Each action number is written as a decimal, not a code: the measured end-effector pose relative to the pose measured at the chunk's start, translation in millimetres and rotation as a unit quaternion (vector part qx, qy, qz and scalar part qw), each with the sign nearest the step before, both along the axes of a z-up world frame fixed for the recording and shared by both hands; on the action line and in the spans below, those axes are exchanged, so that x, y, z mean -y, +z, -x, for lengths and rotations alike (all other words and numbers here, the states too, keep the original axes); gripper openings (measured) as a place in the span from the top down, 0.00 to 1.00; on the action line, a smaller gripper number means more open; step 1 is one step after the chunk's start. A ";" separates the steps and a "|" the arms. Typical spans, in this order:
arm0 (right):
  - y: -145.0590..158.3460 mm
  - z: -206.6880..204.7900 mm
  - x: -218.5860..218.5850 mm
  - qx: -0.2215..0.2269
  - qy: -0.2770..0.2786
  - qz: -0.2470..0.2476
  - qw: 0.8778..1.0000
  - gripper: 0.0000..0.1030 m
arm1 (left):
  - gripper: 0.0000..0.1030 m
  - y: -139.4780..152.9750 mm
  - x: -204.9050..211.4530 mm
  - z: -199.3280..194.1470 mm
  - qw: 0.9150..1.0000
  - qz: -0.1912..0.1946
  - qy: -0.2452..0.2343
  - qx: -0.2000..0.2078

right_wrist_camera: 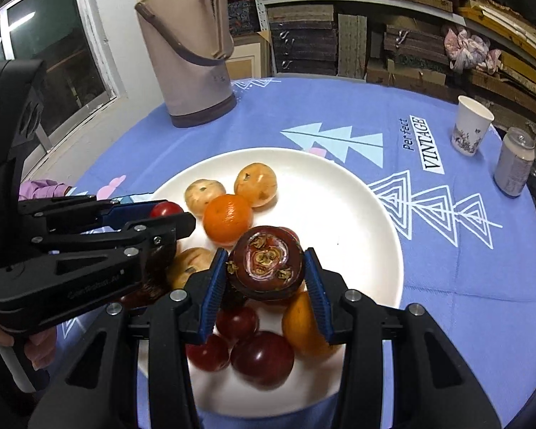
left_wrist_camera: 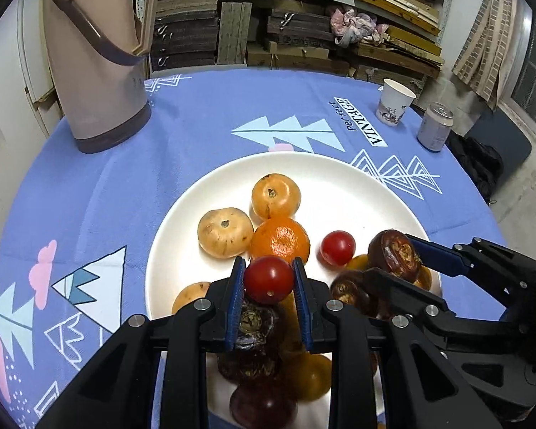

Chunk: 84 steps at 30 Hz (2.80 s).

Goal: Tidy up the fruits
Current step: 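Place the tomato on the plate with the left tool while the right tool places the plum, then grasp a large yellow-orange fruit with the left tool while the right tool grasps a small yellow fruit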

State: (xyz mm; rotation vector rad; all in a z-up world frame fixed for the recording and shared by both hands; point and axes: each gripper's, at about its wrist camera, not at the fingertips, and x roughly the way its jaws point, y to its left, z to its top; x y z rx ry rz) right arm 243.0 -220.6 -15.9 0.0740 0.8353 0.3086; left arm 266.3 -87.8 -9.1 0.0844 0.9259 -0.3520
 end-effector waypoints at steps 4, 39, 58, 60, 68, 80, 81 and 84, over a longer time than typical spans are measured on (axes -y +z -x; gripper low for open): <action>-0.8 -3.7 3.6 0.003 -0.007 -0.013 1.000 0.57 | 0.49 -2.6 -3.9 -6.8 1.000 0.008 0.016 -0.012; -40.4 147.8 -31.4 -0.027 0.031 0.002 0.999 0.42 | 0.26 -25.6 -67.2 135.9 0.999 0.013 0.016 -0.028; -43.4 138.7 -20.5 -0.048 0.011 -0.006 0.999 0.75 | 0.26 -34.5 -61.1 159.3 0.999 0.006 -0.024 -0.045; -41.6 139.8 -14.0 -0.047 0.006 -0.007 0.999 0.75 | 0.26 -33.9 -55.7 166.4 0.998 0.010 -0.037 -0.048; -39.8 146.4 -7.3 -0.043 0.000 -0.009 0.999 0.75 | 0.26 -39.2 -24.2 183.4 0.994 0.013 -0.088 -0.061; -35.6 148.5 -5.2 -0.039 0.002 -0.011 0.999 0.74 | 0.38 -58.3 -13.2 181.8 0.993 0.000 -0.096 -0.074; -35.7 149.0 -6.0 -0.039 0.003 -0.010 0.999 0.74 | 0.40 -58.7 -12.2 182.5 0.993 -0.003 -0.098 -0.071; -35.3 149.7 -8.0 -0.040 0.005 -0.009 0.999 0.74 | 0.50 -59.3 -9.3 184.5 0.993 -0.019 -0.099 -0.054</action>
